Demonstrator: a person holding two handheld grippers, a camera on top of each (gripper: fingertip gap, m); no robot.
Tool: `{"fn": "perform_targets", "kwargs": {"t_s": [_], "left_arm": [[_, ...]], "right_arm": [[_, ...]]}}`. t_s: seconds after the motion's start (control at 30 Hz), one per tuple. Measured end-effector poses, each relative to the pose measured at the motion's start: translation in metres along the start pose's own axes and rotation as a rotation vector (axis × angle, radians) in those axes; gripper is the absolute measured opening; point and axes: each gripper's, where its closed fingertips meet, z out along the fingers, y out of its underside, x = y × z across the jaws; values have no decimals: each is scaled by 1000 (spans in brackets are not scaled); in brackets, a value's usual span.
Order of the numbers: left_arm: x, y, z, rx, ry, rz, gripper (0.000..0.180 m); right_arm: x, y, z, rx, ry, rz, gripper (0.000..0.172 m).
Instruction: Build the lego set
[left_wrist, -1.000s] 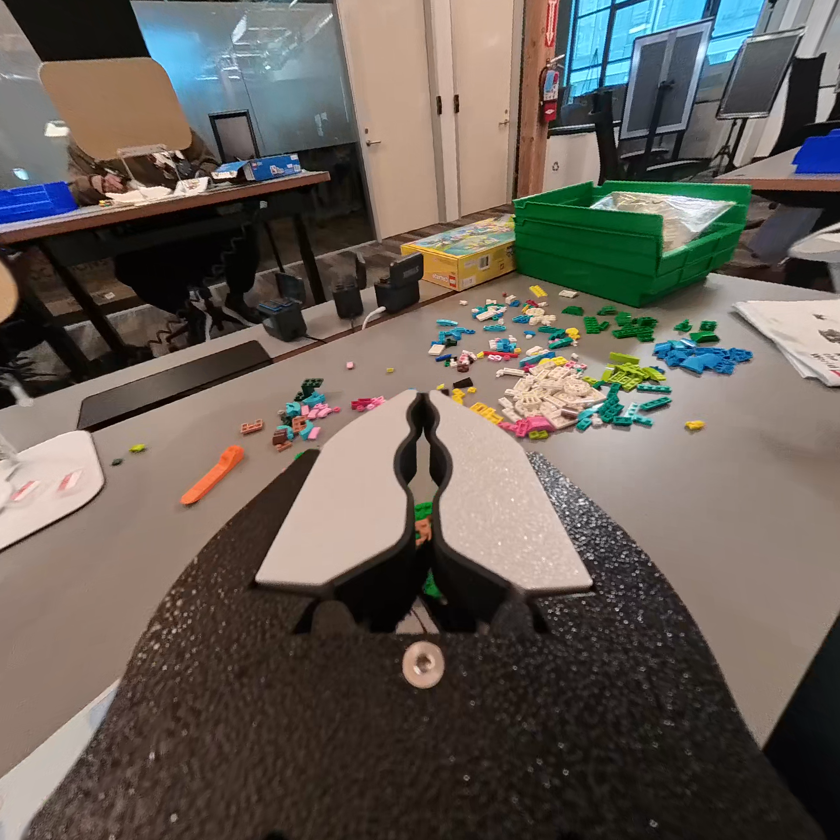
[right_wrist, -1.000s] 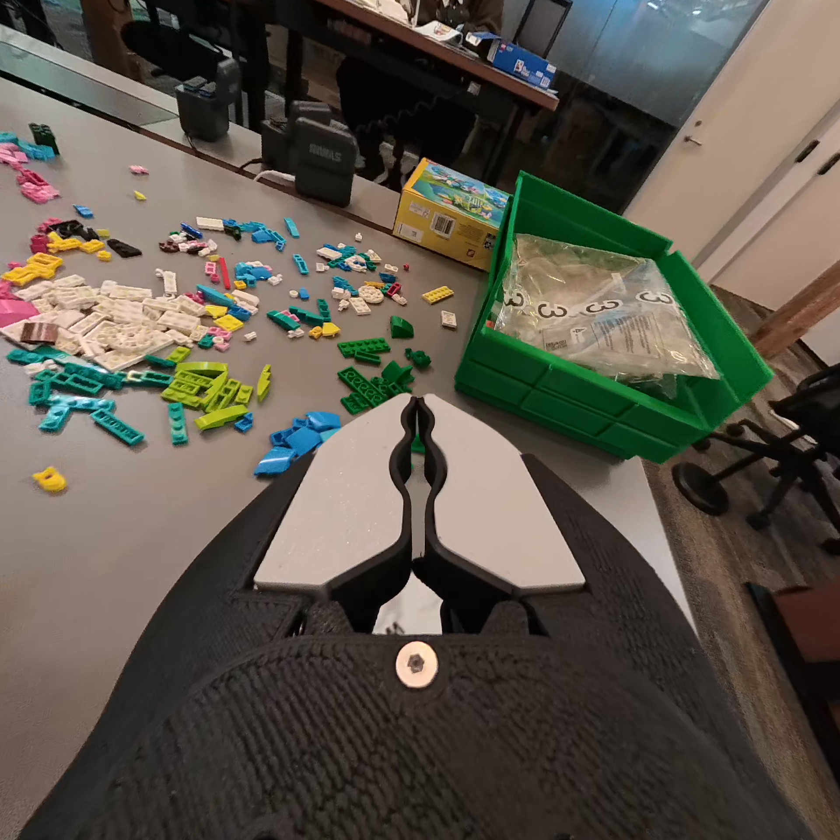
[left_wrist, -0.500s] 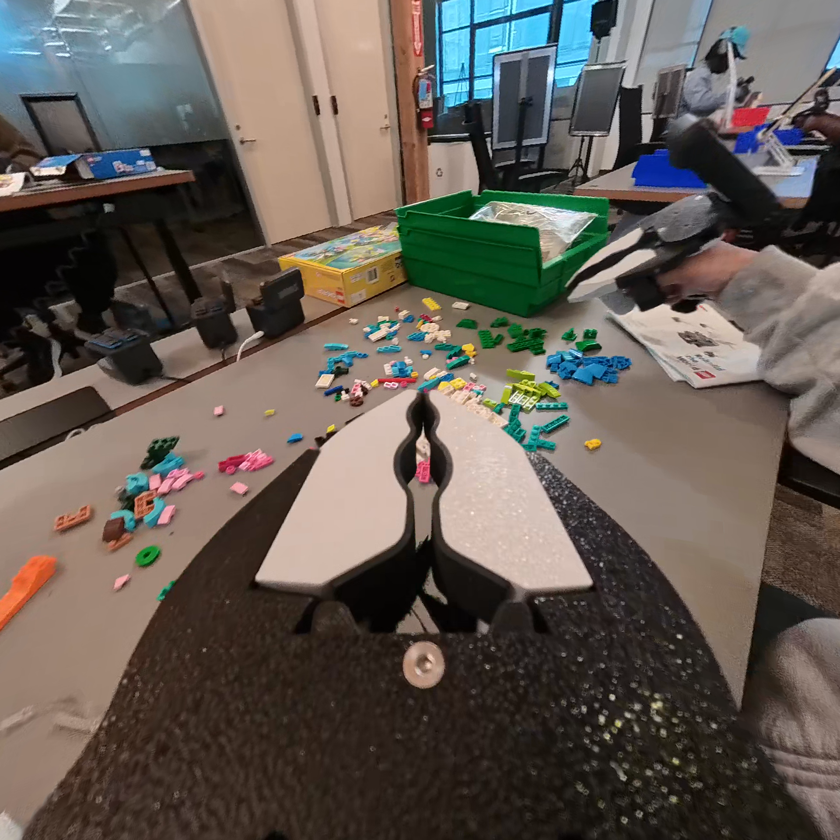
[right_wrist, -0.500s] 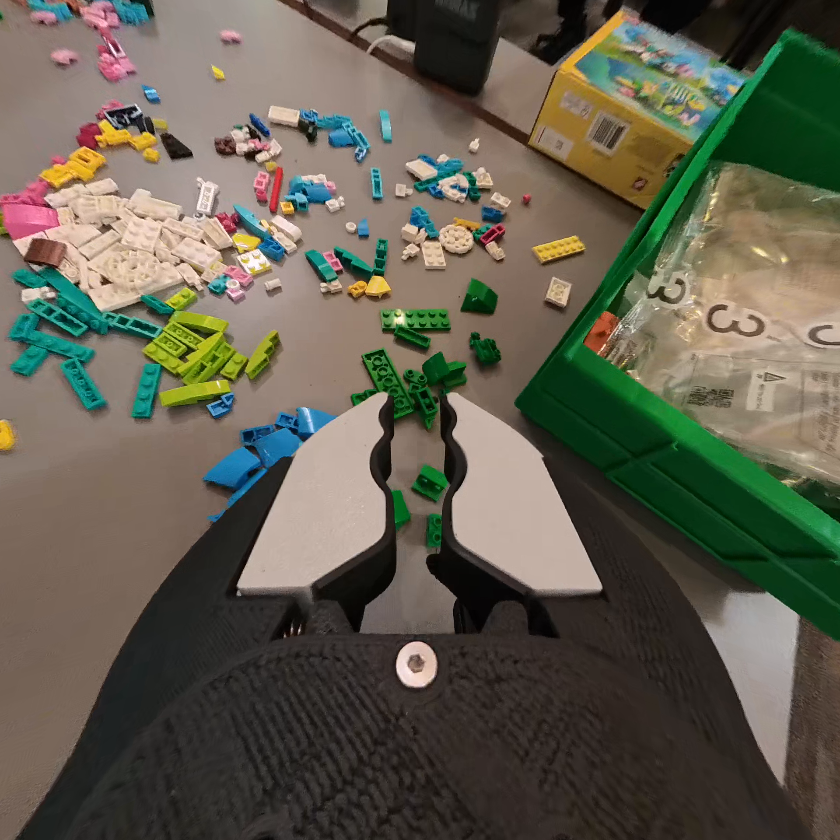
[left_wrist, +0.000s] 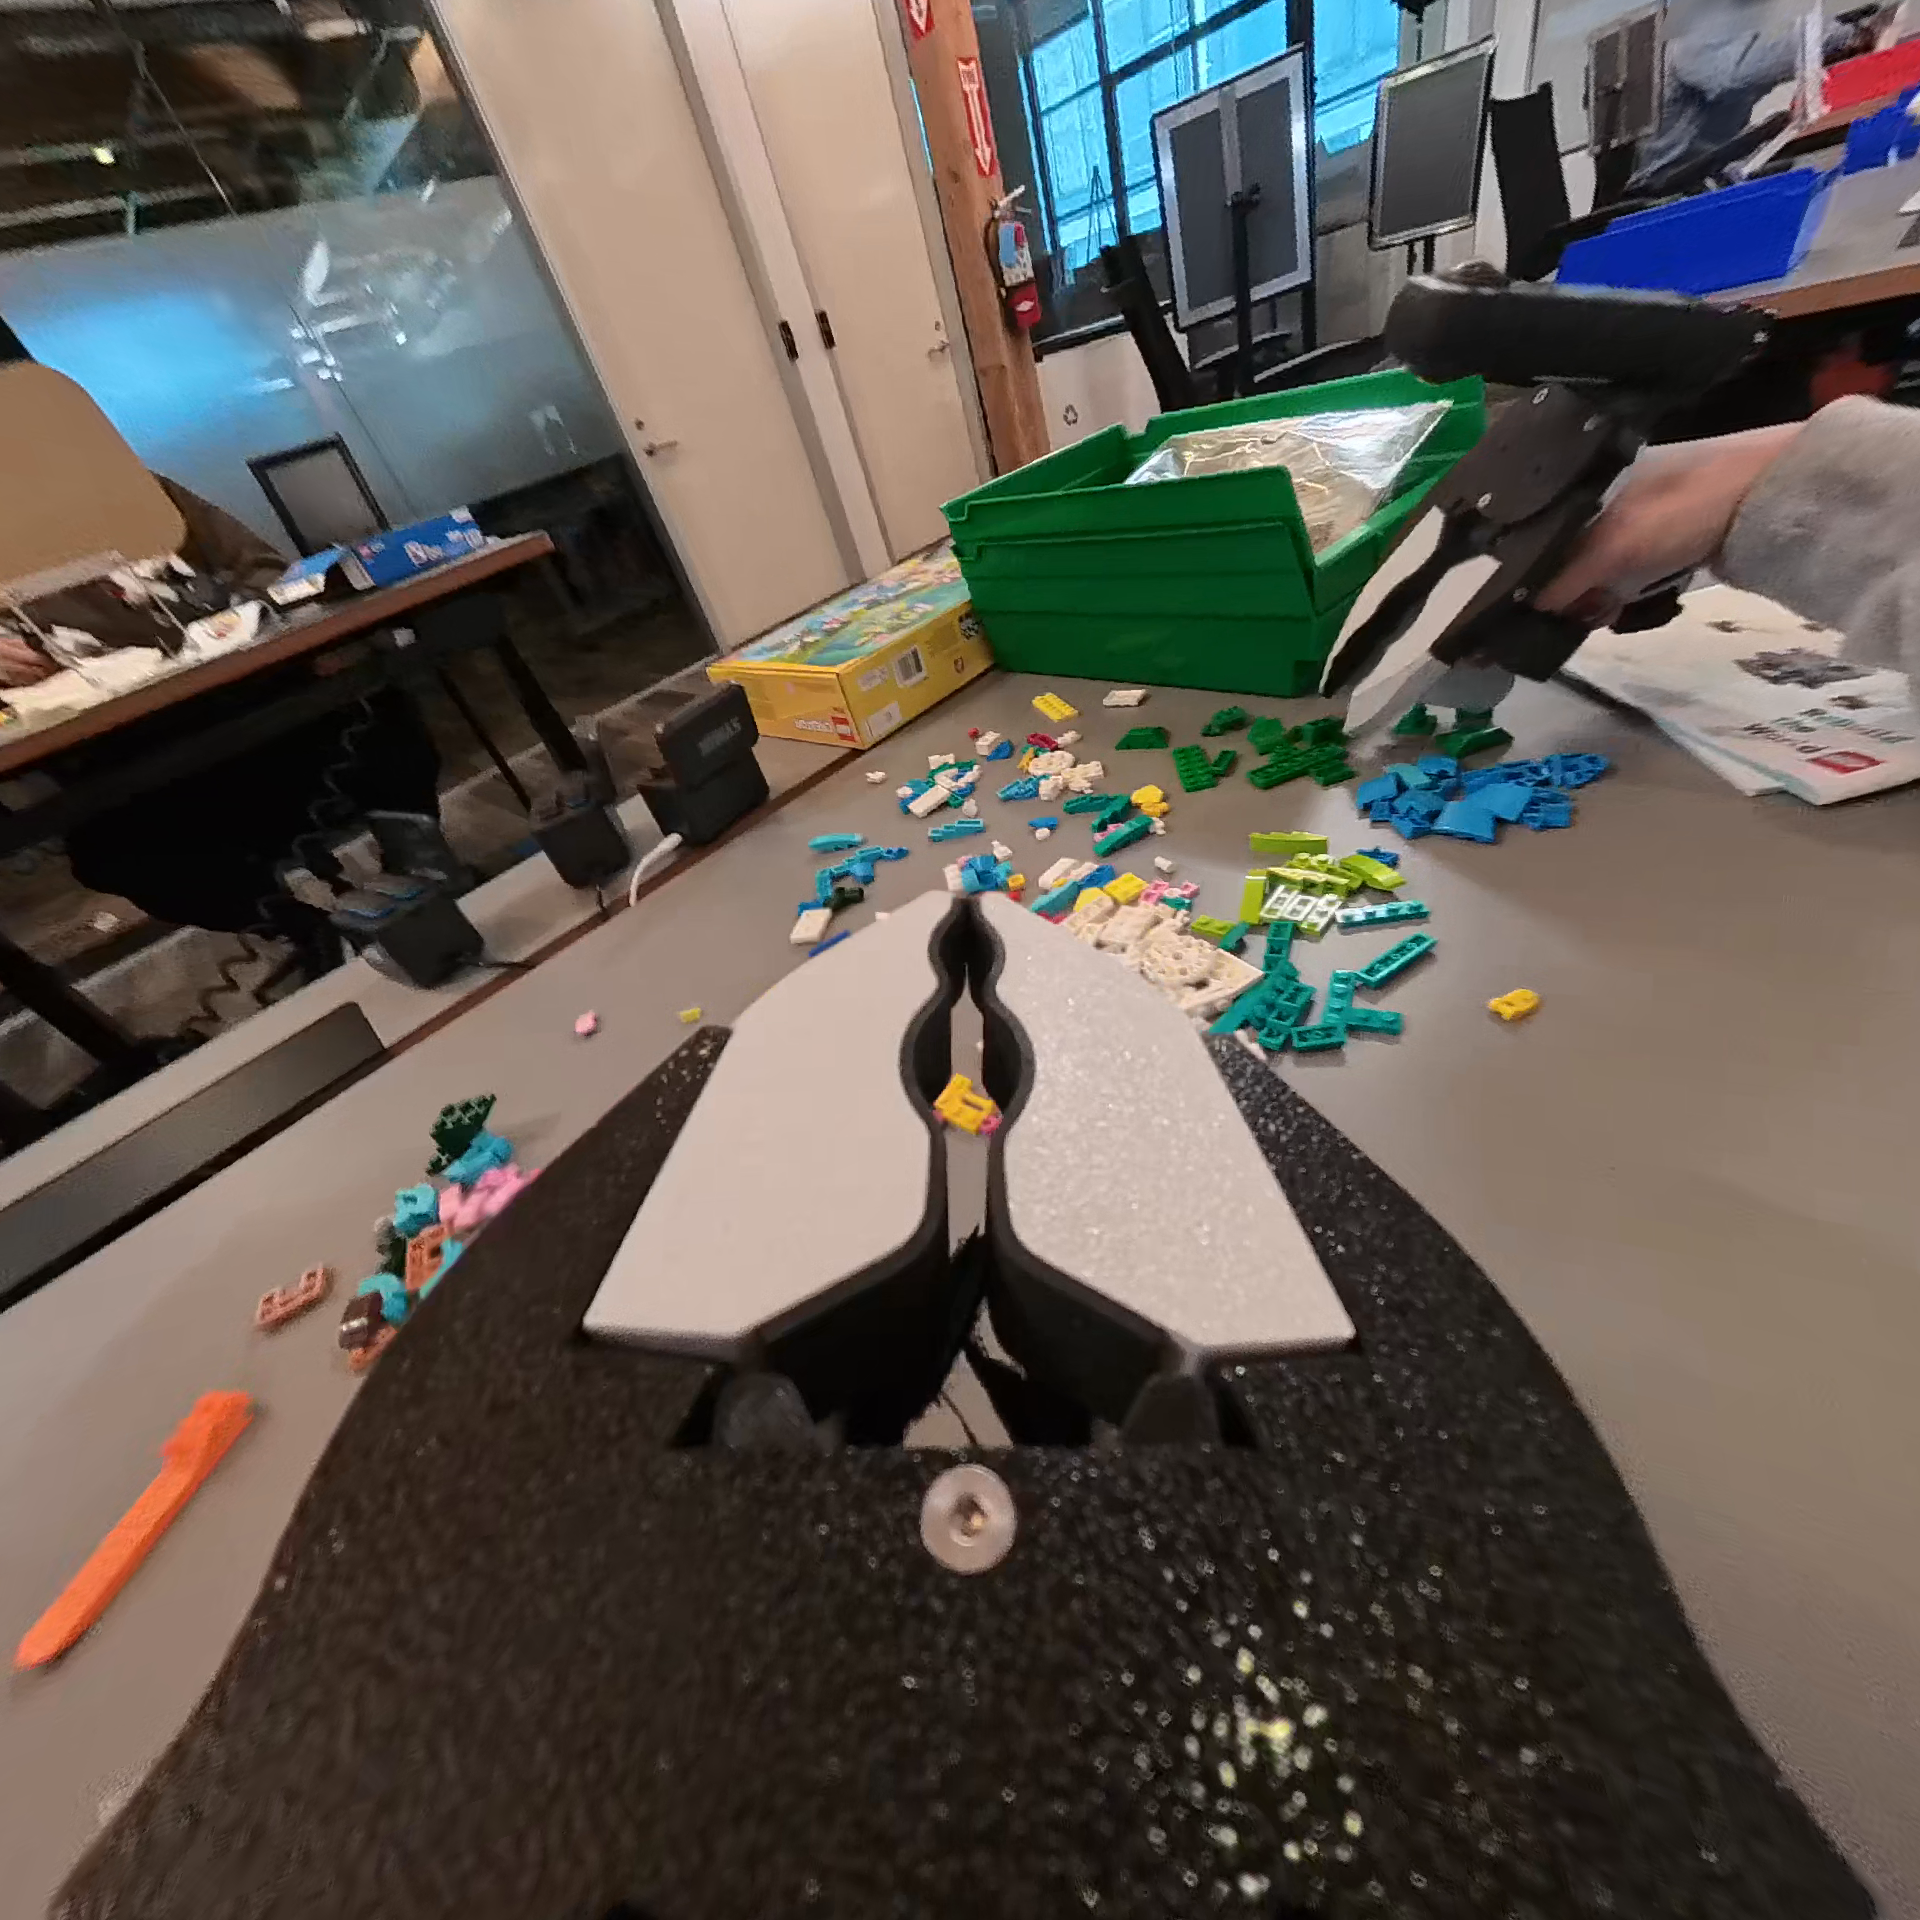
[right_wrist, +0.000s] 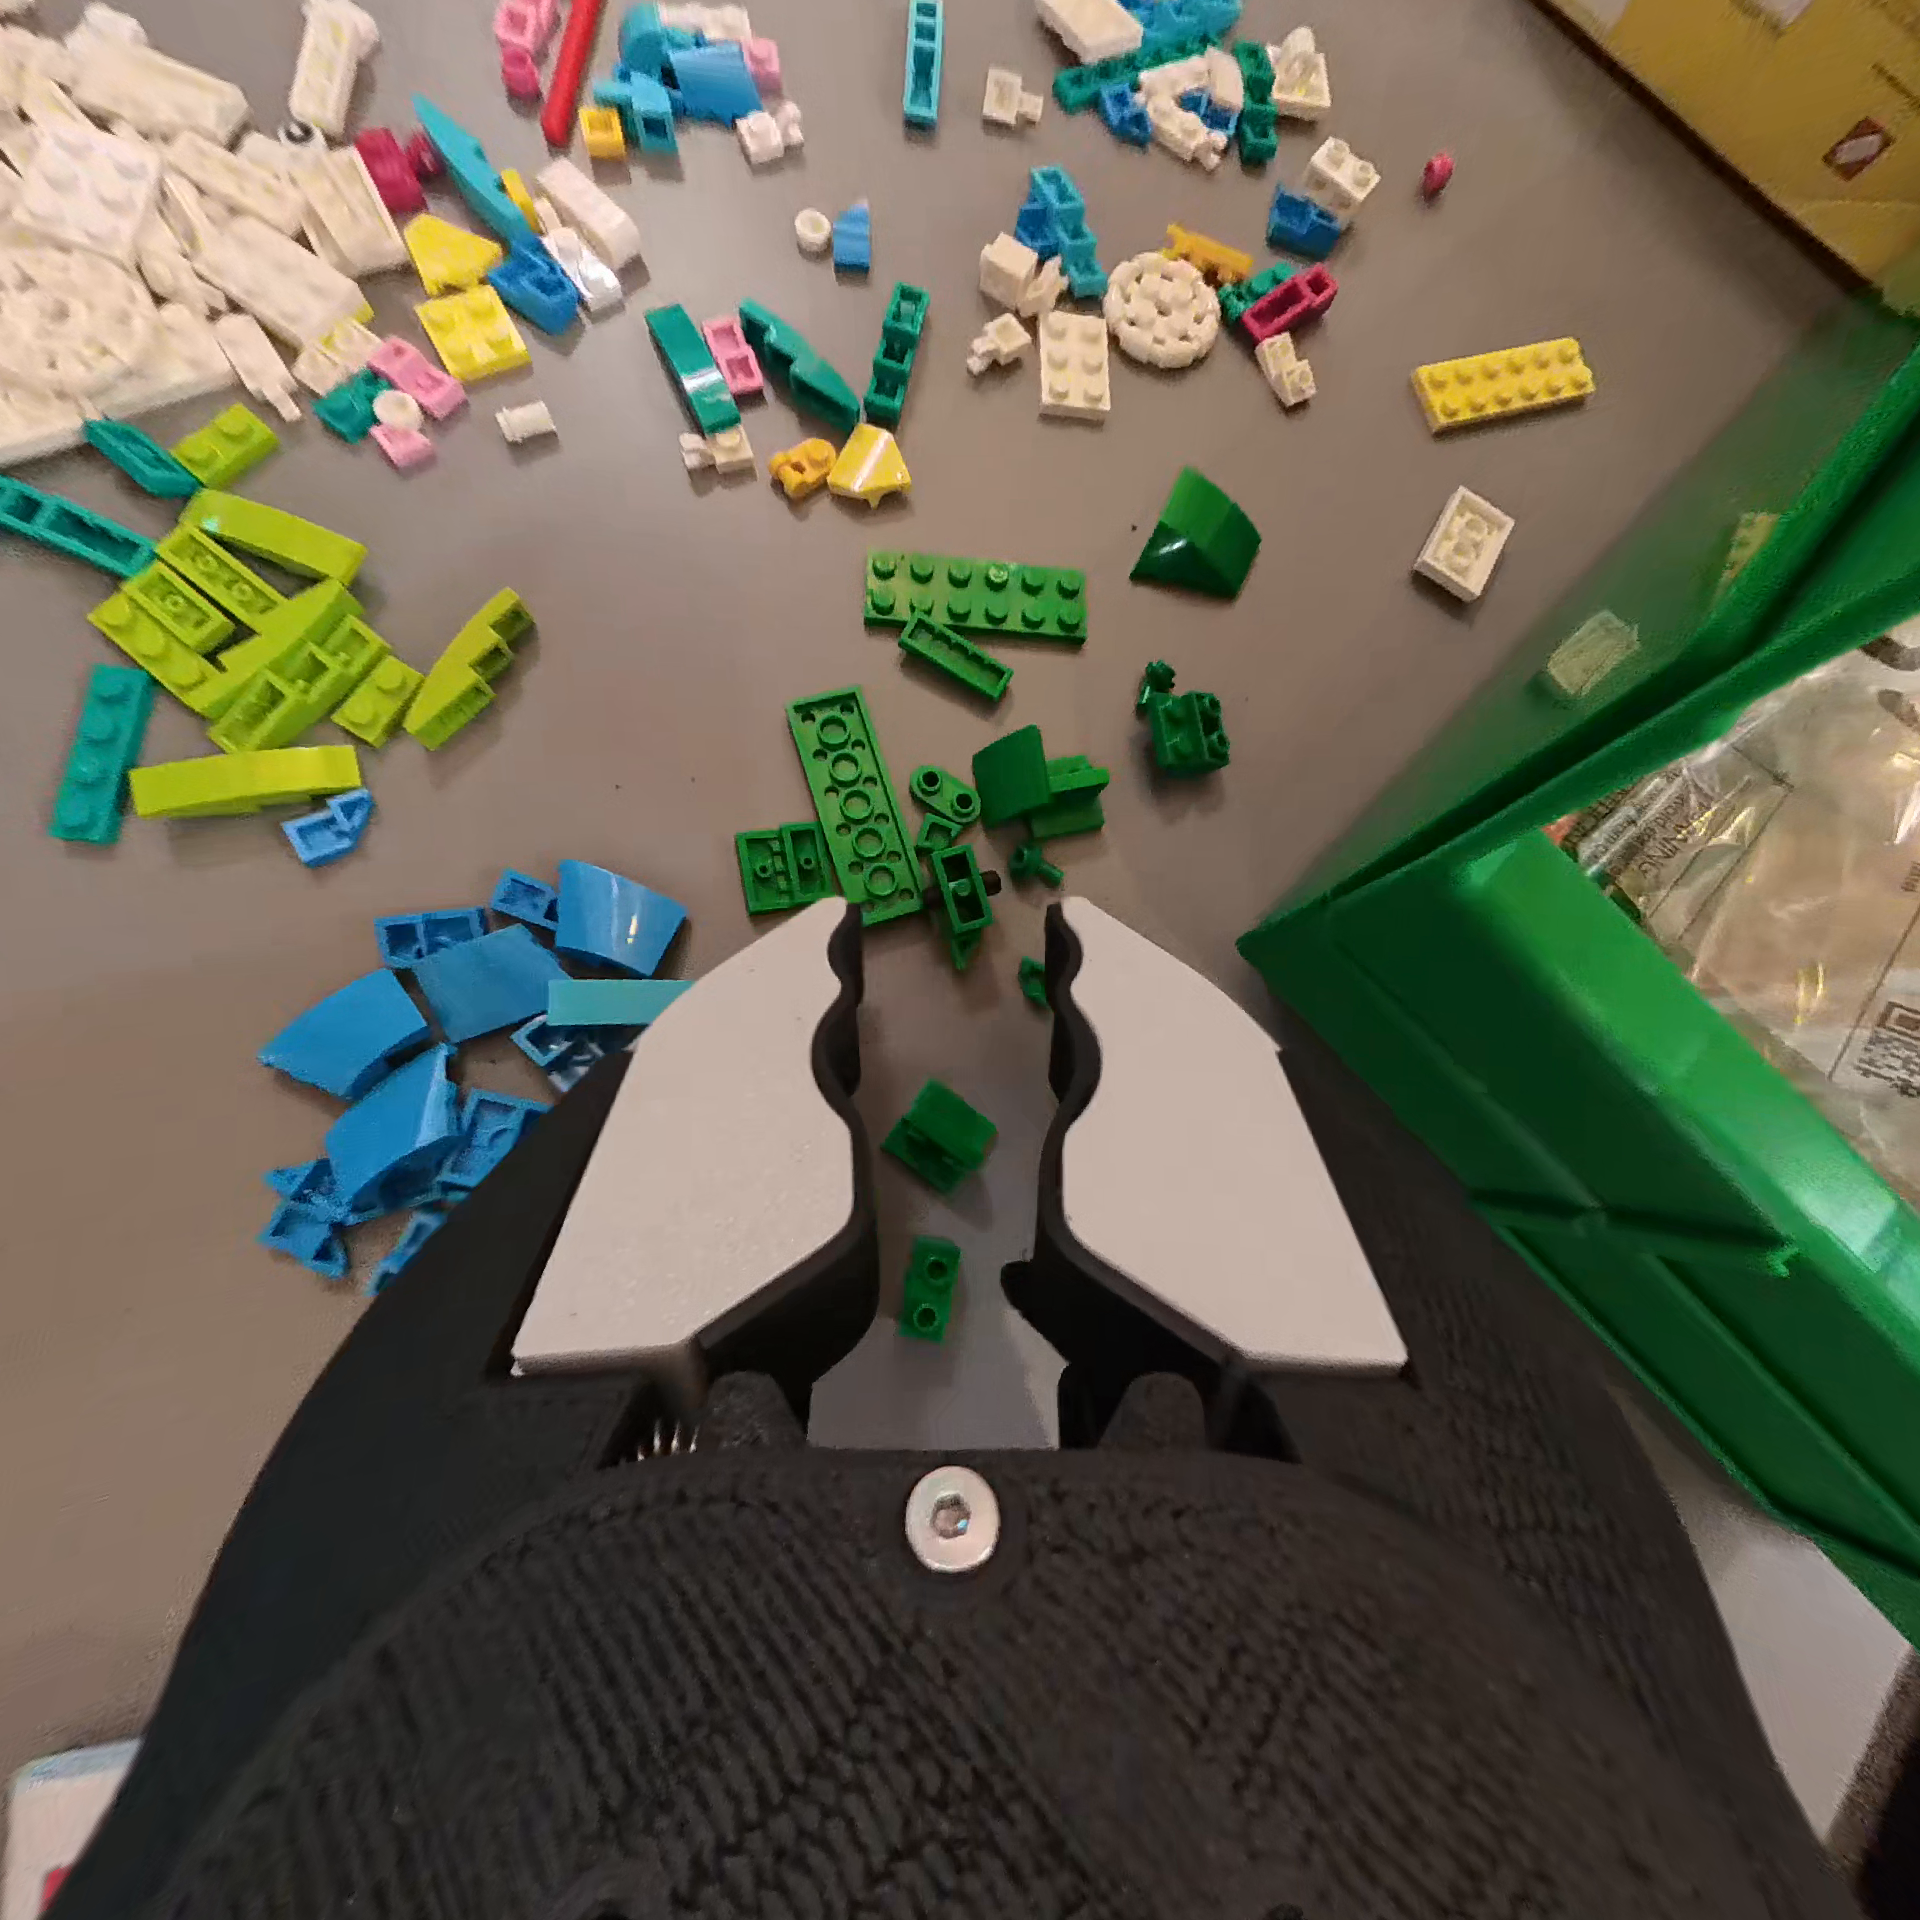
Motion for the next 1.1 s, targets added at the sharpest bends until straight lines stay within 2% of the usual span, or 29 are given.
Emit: {"fn": "perform_targets", "kwargs": {"t_s": [0.13, 0.23, 0.4, 0.5, 0.67, 0.73, 0.8, 0.9, 1.0, 1.1], "left_arm": [[-3, 1, 16, 20, -25, 77, 0], [-7, 1, 27, 43, -24, 75, 0], [-16, 9, 48, 93, -23, 61, 0], [-22, 15, 51, 97, -68, 106, 0], [-19, 28, 46, 88, -63, 37, 0], [-17, 32, 45, 80, -66, 11, 0], [-15, 27, 41, 106, -70, 7, 0], [-12, 24, 40, 121, -77, 35, 0], [-8, 26, 41, 112, -65, 44, 0], [-5, 25, 40, 115, -52, 41, 0]], "right_arm": [[5, -1, 7, 12, 5, 14, 22], [6, 1, 8, -19, 18, 12, 11], [7, 4, -15, -82, 65, 22, 9], [17, 21, -29, -148, 129, 54, 9], [25, 41, -25, -207, 147, 79, 9], [24, 40, -23, -192, 130, 89, 10], [20, 37, -25, -177, 105, 96, 19], [13, 17, -27, -73, 70, 100, 25], [8, -9, -18, 36, 51, 102, 25], [16, -14, -1, 46, 104, 125, 24]]}}
